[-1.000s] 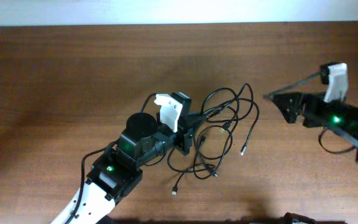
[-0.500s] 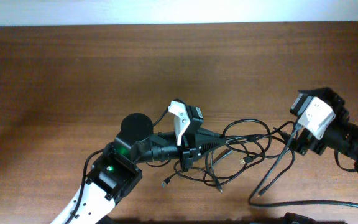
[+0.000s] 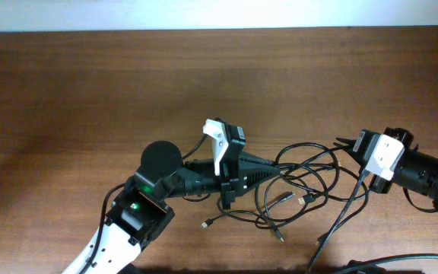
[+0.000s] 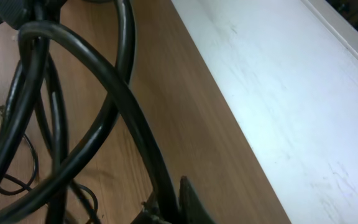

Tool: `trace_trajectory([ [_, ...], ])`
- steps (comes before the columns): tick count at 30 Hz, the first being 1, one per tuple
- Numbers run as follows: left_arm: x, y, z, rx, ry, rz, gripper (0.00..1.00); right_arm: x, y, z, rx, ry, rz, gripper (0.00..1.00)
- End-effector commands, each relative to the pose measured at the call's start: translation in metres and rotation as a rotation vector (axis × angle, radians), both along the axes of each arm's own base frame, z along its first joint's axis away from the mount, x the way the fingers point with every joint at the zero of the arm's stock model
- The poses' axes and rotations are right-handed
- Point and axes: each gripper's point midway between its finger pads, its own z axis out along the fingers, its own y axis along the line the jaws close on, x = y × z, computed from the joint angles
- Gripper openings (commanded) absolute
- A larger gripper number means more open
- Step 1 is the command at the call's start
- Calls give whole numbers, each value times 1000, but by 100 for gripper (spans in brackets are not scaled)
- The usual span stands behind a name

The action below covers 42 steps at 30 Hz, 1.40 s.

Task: Untangle cables

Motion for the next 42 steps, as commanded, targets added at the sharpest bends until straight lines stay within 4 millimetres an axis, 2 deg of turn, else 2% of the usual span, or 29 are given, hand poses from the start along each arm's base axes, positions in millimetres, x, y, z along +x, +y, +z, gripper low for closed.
trace_trajectory([
  [1,4,1,7,-10,0,30,0,-2,3,6,22,-7,14,4],
  [2,6,2,4,-2,11,43,0,-2,3,6,25,-9,16,4],
  [7,42,18,-46,141,237,304,0,-19,23,31,177,-42,143,4],
  [10,50,28,-67,201,317,393,0,-27,30,42,236,-61,200,4],
  [13,53,35,-83,256,355,441,0,-17,27,54,316,13,146,4],
  [15,59,52,-106,338,409,550,0,-5,24,70,404,84,89,4],
  [18,64,68,-123,377,504,663,0,-3,23,73,434,113,74,4],
  [20,63,69,-125,383,510,668,0,2,20,70,436,139,27,4],
  [23,63,69,-125,379,520,671,0,19,6,60,454,224,-138,4],
  [27,68,74,-126,383,511,709,0,13,11,63,469,228,-96,4],
  [29,77,85,-128,350,574,817,0,10,14,65,479,232,-70,4],
  [34,79,89,-128,302,650,868,0,2,20,70,502,238,-5,4],
  [38,78,87,-128,302,655,851,0,2,20,70,502,238,-5,4],
  [40,72,77,-124,286,666,786,0,0,22,72,506,238,12,4],
  [42,70,59,-105,216,645,683,0,-13,29,80,534,233,112,4],
])
